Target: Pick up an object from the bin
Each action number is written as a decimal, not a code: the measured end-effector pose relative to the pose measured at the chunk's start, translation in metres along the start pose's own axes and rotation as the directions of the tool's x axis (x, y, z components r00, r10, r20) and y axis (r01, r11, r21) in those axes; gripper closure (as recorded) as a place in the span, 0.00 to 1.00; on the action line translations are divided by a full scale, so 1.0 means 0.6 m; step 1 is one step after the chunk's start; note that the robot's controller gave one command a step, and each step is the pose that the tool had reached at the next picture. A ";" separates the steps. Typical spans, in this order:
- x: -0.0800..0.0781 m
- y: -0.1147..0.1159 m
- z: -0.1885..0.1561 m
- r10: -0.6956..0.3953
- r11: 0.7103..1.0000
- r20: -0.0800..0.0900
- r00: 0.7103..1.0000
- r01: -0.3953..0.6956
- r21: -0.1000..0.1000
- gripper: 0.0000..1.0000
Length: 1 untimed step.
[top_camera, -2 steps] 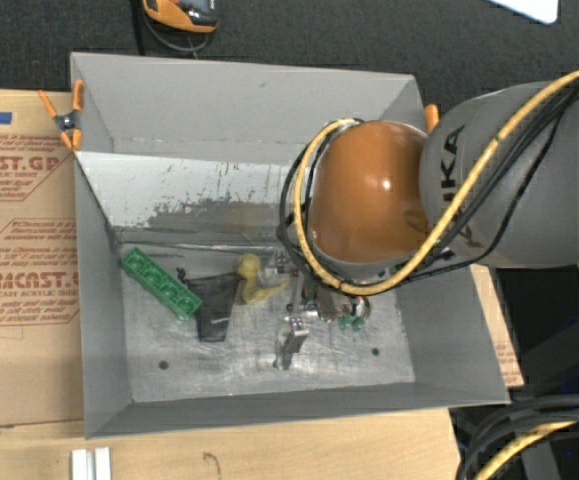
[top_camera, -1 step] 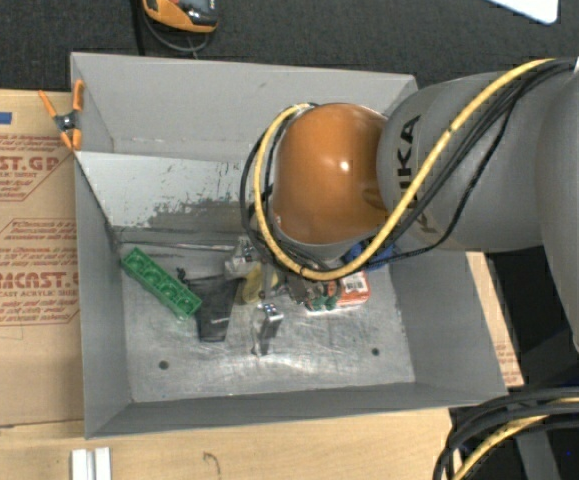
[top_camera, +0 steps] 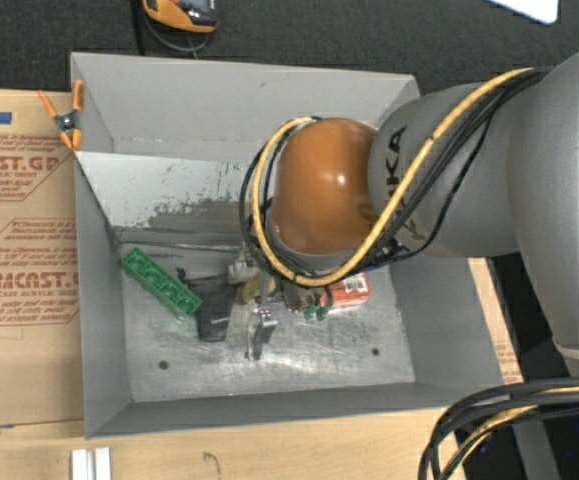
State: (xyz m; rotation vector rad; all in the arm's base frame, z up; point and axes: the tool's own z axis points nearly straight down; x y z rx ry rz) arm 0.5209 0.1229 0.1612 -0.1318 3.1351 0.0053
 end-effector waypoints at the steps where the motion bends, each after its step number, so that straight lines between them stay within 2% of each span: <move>1: 0.002 -0.011 0.010 0.046 0.999 -0.006 0.999 -0.046 0.003 0.00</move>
Offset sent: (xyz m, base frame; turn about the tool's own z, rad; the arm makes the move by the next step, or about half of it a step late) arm 0.0263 0.0265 -0.0762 -0.3374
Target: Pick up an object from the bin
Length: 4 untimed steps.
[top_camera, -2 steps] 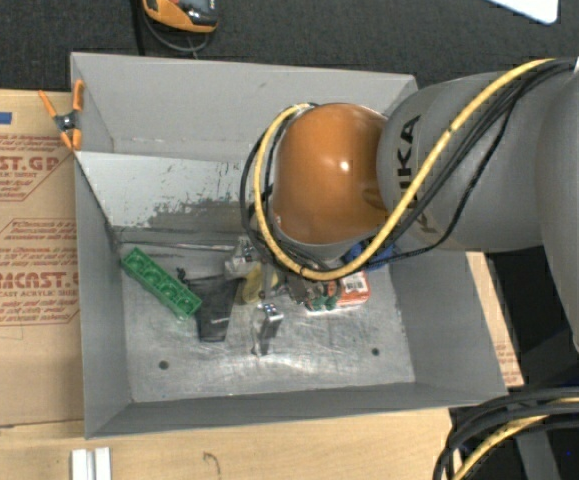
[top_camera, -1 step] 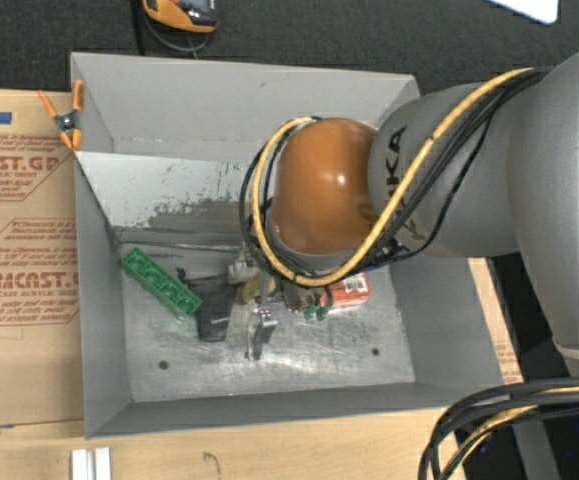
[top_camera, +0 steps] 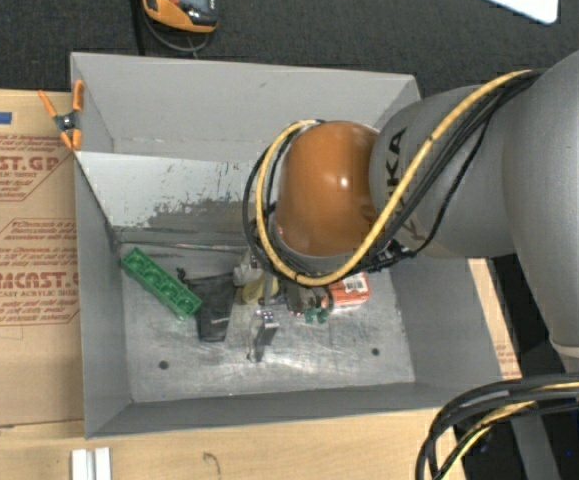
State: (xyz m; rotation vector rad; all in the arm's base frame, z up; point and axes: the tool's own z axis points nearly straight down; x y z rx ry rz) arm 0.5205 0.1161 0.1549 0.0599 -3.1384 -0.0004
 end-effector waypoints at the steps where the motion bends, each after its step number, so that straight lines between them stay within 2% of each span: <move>1: -0.026 0.025 0.027 -0.126 0.992 0.012 0.992 0.126 0.000 0.00; 2: -0.044 0.011 -0.001 -0.345 0.939 -0.004 0.939 0.345 -0.002 0.00; 3: -0.068 0.029 -0.022 -0.285 0.958 0.012 0.958 0.285 0.002 0.00; 4: -0.080 0.030 0.054 -0.372 0.928 0.013 0.928 0.372 0.002 0.00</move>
Offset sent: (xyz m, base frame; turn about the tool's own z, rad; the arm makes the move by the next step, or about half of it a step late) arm 0.0586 -0.0160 0.0926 0.0001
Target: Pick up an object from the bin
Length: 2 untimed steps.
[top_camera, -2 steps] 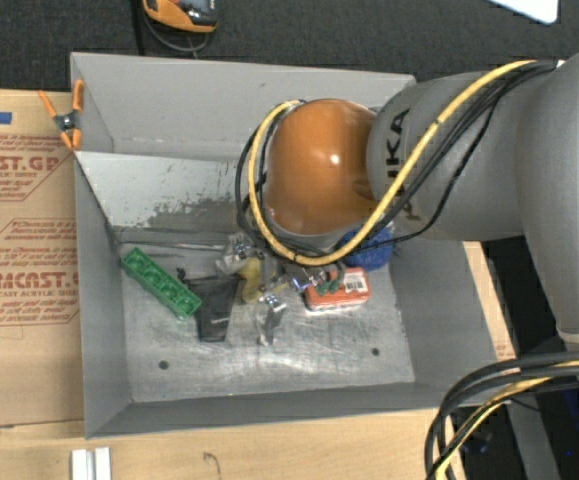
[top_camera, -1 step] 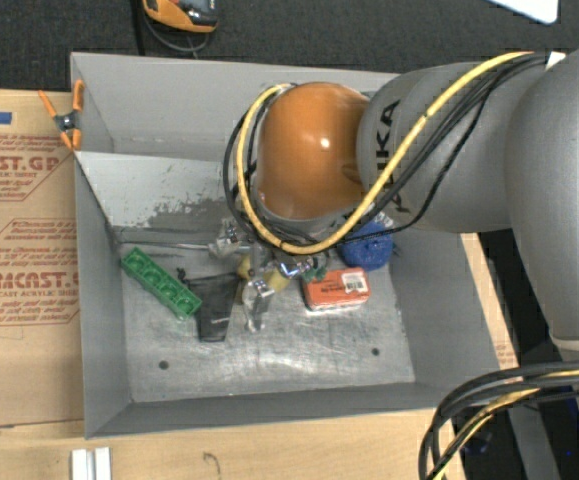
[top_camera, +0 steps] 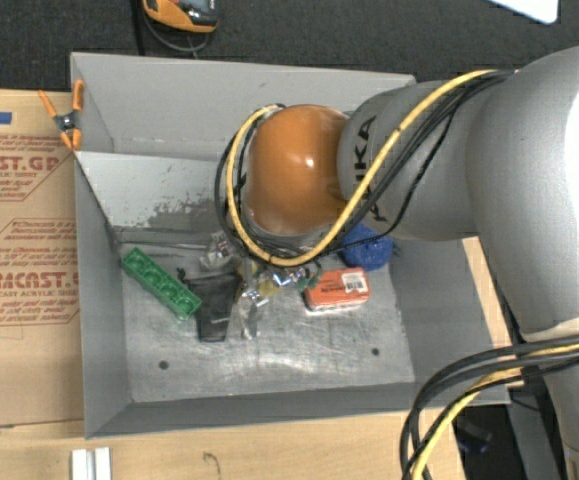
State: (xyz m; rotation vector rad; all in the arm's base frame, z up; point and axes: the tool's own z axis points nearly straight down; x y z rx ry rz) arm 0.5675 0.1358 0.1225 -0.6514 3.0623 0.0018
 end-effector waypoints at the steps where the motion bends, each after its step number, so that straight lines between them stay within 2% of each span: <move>1: 0.006 -0.010 0.079 0.277 0.961 0.001 0.961 -0.277 -0.002 1.00; 2: 0.006 -0.010 0.079 0.277 0.961 0.001 0.961 -0.277 -0.002 1.00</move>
Offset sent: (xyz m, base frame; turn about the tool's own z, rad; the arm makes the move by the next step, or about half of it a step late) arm 0.0000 0.0000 0.0000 0.0000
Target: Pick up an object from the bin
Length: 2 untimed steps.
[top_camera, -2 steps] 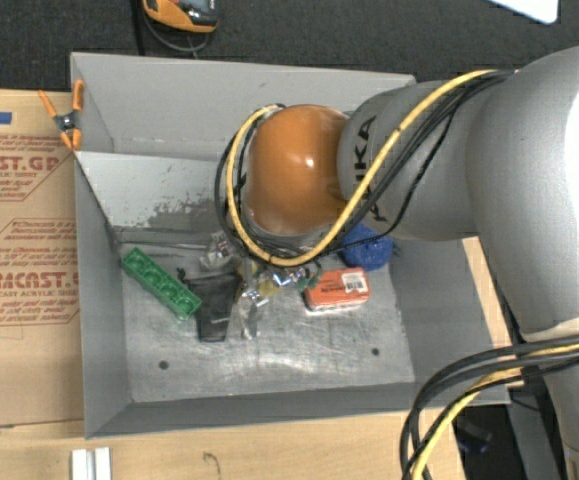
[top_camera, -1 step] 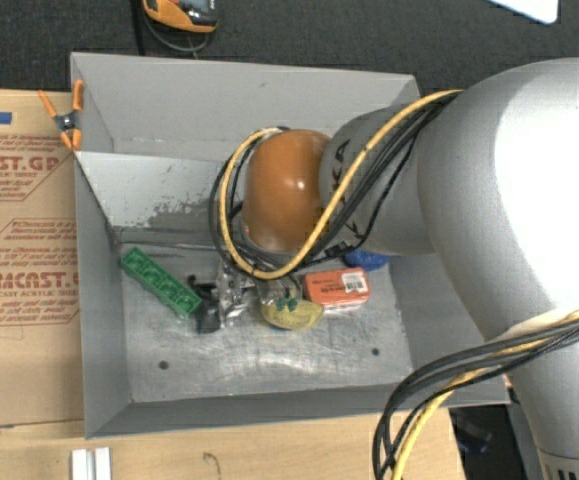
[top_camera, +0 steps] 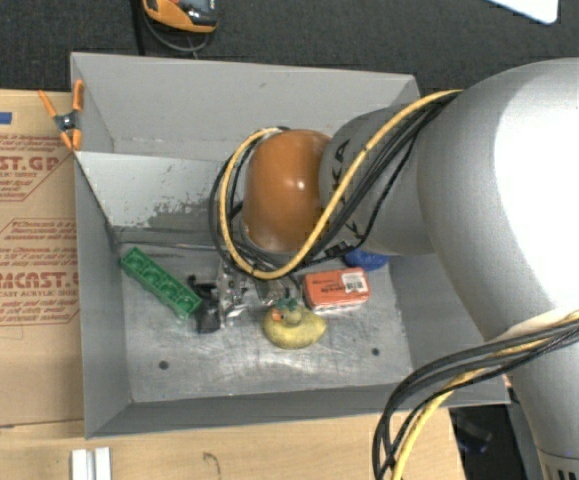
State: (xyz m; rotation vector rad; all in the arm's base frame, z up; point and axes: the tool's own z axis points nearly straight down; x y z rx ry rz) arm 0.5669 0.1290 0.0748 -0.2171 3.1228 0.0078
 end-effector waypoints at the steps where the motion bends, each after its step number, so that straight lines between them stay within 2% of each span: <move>1: 0.007 -0.004 -0.068 -0.003 1.000 -0.017 1.000 0.003 0.004 1.00; 2: -0.004 0.023 -0.265 -0.050 0.999 -0.009 0.999 0.050 0.003 1.00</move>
Offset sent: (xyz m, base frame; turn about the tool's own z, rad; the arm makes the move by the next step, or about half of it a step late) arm -0.0019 0.0128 0.1593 -0.0498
